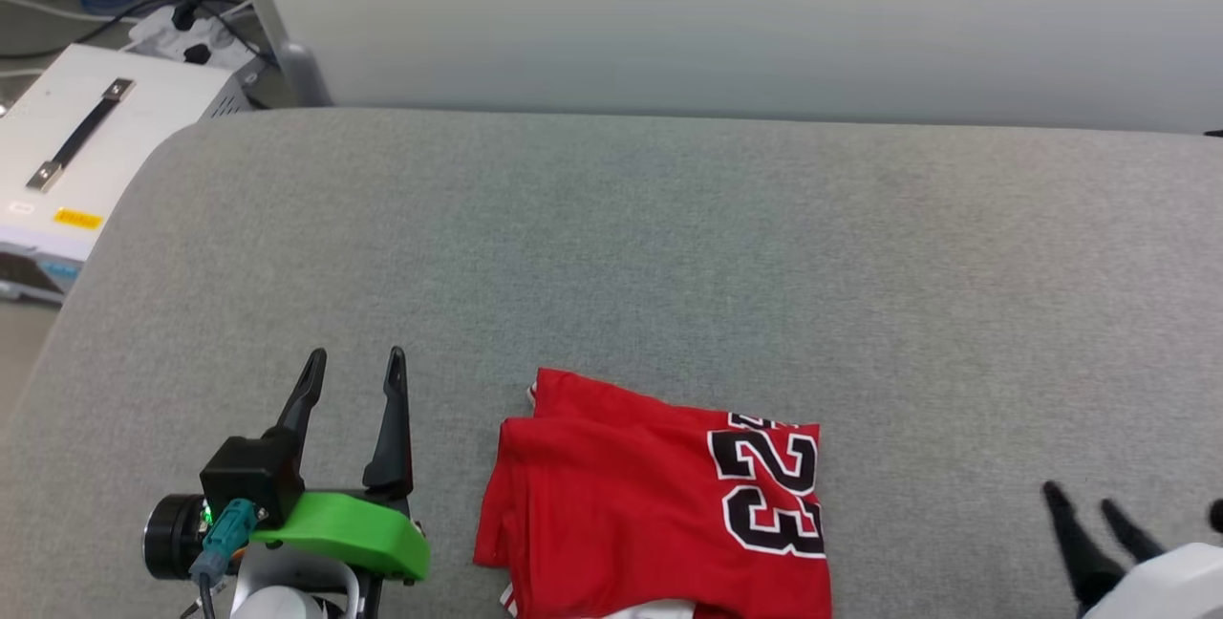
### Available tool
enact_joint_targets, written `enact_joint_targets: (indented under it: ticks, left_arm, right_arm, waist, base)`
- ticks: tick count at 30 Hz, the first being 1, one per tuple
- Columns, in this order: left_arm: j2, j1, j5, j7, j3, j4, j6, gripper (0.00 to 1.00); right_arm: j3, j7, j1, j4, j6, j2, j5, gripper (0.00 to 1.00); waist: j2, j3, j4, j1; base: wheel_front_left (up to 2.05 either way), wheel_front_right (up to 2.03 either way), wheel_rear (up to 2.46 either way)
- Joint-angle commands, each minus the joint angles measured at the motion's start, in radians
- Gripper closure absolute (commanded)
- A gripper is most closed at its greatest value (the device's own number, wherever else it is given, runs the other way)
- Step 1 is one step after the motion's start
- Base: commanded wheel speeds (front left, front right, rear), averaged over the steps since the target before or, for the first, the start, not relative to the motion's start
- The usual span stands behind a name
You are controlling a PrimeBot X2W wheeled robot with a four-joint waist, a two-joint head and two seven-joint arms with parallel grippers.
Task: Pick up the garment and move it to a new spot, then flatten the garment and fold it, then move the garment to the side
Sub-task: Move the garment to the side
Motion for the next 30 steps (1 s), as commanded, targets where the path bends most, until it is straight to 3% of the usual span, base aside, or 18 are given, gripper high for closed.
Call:
enact_joint_targets:
  ticks: [1, 5, 11, 23, 24, 25, 26, 30]
  left_arm:
    - [-0.010, -0.022, 0.009, -0.006, 0.006, -0.006, -0.006, 0.00]
    - [-0.032, -0.043, 0.026, -0.006, 0.016, -0.013, -0.021, 0.00]
    - [-0.070, -0.073, 0.048, -0.007, 0.026, -0.002, -0.053, 0.00]
    - [-0.136, -0.087, 0.088, -0.007, 0.074, 0.030, -0.112, 0.00]
    - [-0.140, -0.086, 0.091, -0.007, 0.078, 0.032, -0.115, 0.00]
    - [-0.144, -0.085, 0.095, -0.007, 0.084, 0.034, -0.119, 0.00]
    - [-0.147, -0.083, 0.098, -0.007, 0.088, 0.036, -0.122, 0.00]
    - [-0.154, -0.072, 0.115, -0.007, 0.103, 0.048, -0.136, 0.00]
  right_arm:
    - [0.034, 0.044, -0.011, 0.008, 0.000, -0.008, 0.041, 0.00]
    - [0.153, 0.174, -0.026, 0.024, 0.000, -0.030, 0.150, 0.00]
    - [0.275, 0.260, -0.080, 0.051, 0.000, -0.030, 0.259, 0.00]
    - [0.361, 0.356, -0.165, 0.243, 0.000, 0.017, 0.319, 0.00]
    - [0.364, 0.363, -0.166, 0.250, 0.000, 0.019, 0.319, 0.11]
    - [0.365, 0.368, -0.168, 0.257, 0.000, 0.021, 0.317, 0.63]
    - [0.365, 0.369, -0.171, 0.260, 0.000, 0.022, 0.315, 1.00]
    - [0.367, 0.358, -0.189, 0.254, 0.000, 0.018, 0.292, 1.00]
  waist:
    - [0.0000, 0.041, 0.040, 0.0001]
    - [0.0000, 0.073, 0.073, 0.0001]
    - [0.0000, 0.112, 0.116, 0.0001]
    - [0.0000, 0.142, 0.160, 0.0001]
    - [0.0000, 0.143, 0.161, 0.0001]
    - [0.0000, 0.143, 0.160, 0.0001]
    - [0.0000, 0.143, 0.159, 0.0001]
    - [0.0000, 0.125, 0.146, 0.0001]
  base:
    - [0.00, 0.00, 0.00]
    - [0.00, 0.00, 0.00]
    - [0.00, 0.00, 0.00]
    - [0.00, 0.00, 0.00]
    - [0.00, 0.00, 0.00]
    - [0.00, 0.00, 0.00]
    - [0.00, 0.00, 0.00]
    - [0.00, 0.00, 0.00]
